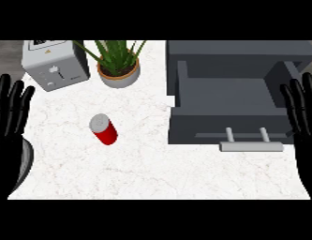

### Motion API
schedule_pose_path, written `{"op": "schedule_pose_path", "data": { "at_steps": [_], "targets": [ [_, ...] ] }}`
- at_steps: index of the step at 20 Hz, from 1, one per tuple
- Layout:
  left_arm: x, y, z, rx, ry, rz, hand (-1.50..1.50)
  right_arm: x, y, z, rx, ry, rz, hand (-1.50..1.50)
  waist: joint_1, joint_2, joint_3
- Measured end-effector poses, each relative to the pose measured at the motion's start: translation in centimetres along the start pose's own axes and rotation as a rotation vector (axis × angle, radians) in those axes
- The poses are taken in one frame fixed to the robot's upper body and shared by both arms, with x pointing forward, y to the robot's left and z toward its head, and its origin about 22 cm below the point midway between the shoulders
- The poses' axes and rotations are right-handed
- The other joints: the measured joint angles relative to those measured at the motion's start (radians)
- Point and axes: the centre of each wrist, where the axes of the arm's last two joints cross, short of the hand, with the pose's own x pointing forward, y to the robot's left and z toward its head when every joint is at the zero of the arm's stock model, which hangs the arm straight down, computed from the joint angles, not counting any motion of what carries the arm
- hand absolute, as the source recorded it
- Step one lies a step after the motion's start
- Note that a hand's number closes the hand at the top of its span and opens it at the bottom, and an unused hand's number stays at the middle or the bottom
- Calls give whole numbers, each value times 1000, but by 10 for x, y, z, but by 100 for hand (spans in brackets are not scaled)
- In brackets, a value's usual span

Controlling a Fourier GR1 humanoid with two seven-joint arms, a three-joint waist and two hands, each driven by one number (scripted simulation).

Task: Pick up the can, place it into the drawer and close the drawer

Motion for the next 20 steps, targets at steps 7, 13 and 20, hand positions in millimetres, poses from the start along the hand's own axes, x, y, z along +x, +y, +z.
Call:
{"op": "schedule_pose_path", "data": {
  "at_steps": [7,13,20],
  "targets": [
    [-12,4,-11,-209,32,111,-150,-7,-1,9,-52,75,-14,-150,-15,56,9],
    [-19,23,-14,-291,279,79,-150,-12,-22,30,-210,297,13,-150,-14,63,11],
    [-6,50,-15,-318,346,79,-150,0,-54,55,-260,352,31,-150,-6,62,11]
  ]
}}
